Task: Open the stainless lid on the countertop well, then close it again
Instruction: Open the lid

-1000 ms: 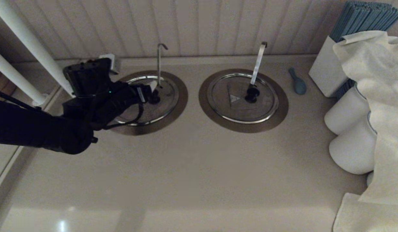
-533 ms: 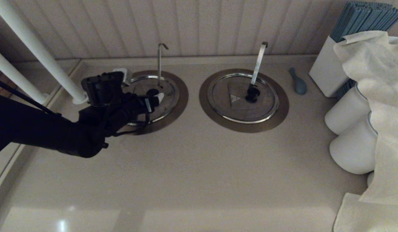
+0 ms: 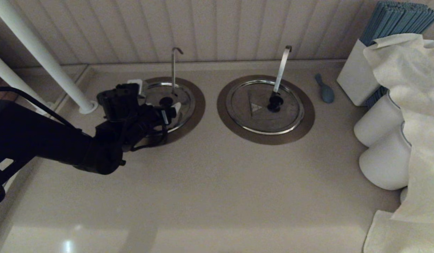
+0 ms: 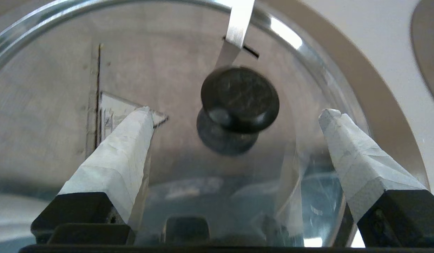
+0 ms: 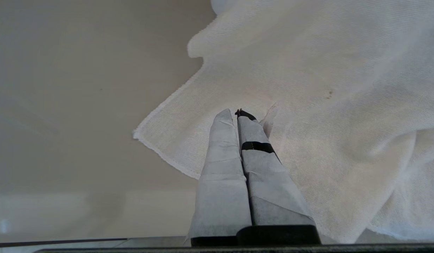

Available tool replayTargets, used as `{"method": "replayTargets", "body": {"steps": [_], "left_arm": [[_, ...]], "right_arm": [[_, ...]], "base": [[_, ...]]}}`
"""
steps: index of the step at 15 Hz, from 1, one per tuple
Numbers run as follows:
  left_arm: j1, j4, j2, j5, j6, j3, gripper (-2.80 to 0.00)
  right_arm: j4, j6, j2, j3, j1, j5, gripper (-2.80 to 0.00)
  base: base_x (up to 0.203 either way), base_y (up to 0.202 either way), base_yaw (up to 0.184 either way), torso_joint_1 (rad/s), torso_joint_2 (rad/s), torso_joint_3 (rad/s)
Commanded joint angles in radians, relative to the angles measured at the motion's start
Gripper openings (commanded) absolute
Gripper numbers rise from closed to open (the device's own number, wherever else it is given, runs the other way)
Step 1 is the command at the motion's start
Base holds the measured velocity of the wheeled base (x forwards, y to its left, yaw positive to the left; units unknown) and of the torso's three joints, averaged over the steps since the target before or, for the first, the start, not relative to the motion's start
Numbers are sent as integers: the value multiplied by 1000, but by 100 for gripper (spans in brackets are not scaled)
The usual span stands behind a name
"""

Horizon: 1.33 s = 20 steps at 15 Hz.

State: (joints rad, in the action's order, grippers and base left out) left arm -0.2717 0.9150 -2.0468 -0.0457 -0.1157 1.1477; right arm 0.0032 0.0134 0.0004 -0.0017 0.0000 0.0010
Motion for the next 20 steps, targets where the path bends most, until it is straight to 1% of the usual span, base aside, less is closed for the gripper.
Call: {"method": "replayTargets", "body": {"steps": [1,8,9,11,12,13,14,20], "left_arm": [[1,26,-32,-1,-1,-1,0],[17,34,-59,-2,11,-2,0],[19,35,-65,-2,24,-2,0],[22,57,-73,-5,80,-8,0],[24,82,-78,-4,82,-8,0],[35,139,-88,-4,85,-8,0],[48,151,-92,-3,93,-8,0],[54,156,-92,-5,94,-4,0]], "right_arm": [[0,0,1,0,0,1,-280],[0,0,1,0,0,1,-280],[0,0,1,0,0,1,-280],[0,0,1,0,0,1,-280],[0,0,1,0,0,1,-280],[0,0,1,0,0,1,-280],[0,0,1,0,0,1,-280],[0,0,1,0,0,1,-280]], "base": [[0,0,0,0,0,0],[0,0,0,0,0,0],[0,0,0,0,0,0],[0,0,0,0,0,0],[0,0,0,0,0,0],[0,0,0,0,0,0],[0,0,0,0,0,0],[0,0,0,0,0,0]]}}
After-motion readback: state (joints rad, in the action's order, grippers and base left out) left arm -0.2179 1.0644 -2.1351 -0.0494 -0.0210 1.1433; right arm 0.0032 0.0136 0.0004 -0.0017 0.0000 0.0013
